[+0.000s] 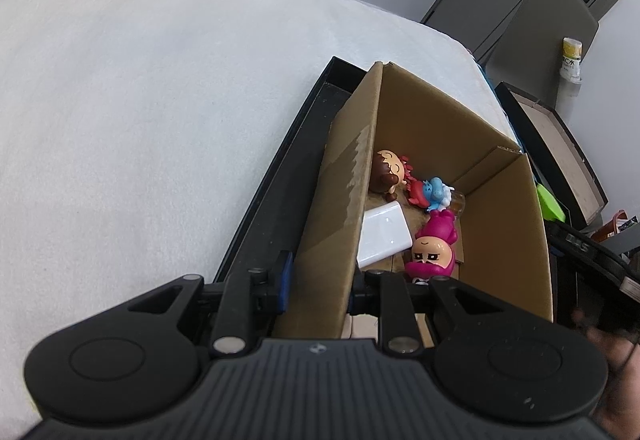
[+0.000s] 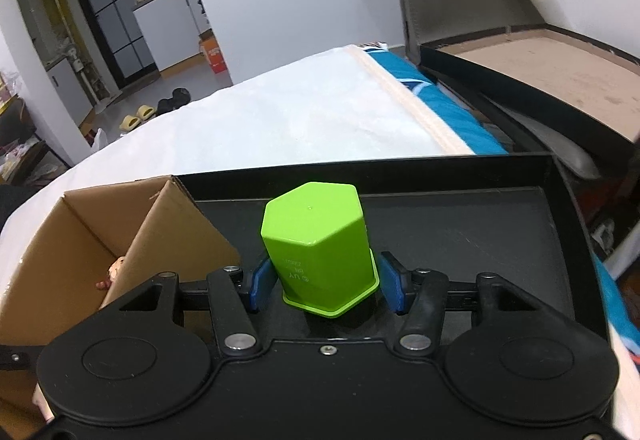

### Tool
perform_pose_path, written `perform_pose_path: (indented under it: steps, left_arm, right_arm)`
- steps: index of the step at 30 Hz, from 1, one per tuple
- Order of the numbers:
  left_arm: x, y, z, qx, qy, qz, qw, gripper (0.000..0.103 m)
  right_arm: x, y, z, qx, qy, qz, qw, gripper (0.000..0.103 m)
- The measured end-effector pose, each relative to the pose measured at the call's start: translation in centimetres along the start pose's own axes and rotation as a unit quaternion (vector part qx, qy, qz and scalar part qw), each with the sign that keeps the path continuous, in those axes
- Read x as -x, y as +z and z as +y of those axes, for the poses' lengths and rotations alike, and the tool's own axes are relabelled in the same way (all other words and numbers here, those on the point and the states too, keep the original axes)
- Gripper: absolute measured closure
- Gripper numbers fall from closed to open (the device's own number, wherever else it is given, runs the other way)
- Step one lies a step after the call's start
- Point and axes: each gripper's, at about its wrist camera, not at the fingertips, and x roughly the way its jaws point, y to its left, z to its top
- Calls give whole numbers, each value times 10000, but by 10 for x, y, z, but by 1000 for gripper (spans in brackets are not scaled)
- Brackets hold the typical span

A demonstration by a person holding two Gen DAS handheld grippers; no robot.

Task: Organize rigid objects
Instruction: 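Grasp the green hexagonal cup with the right tool, then lift the green cup with the right tool and carry it over the box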

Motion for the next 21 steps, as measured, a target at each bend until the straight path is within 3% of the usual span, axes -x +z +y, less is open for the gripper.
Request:
perform_pose_path:
  steps: [13,21]
  left_arm:
    - [1,-1,-1,-37,-27,43,10000,79]
    - [3,-2,-1,-60,-67,73,9999,79]
  right_arm:
    - [47,5,-5,-220,-118,19,9997,50]
    - [71,0,4,26,-281,95,9996,50]
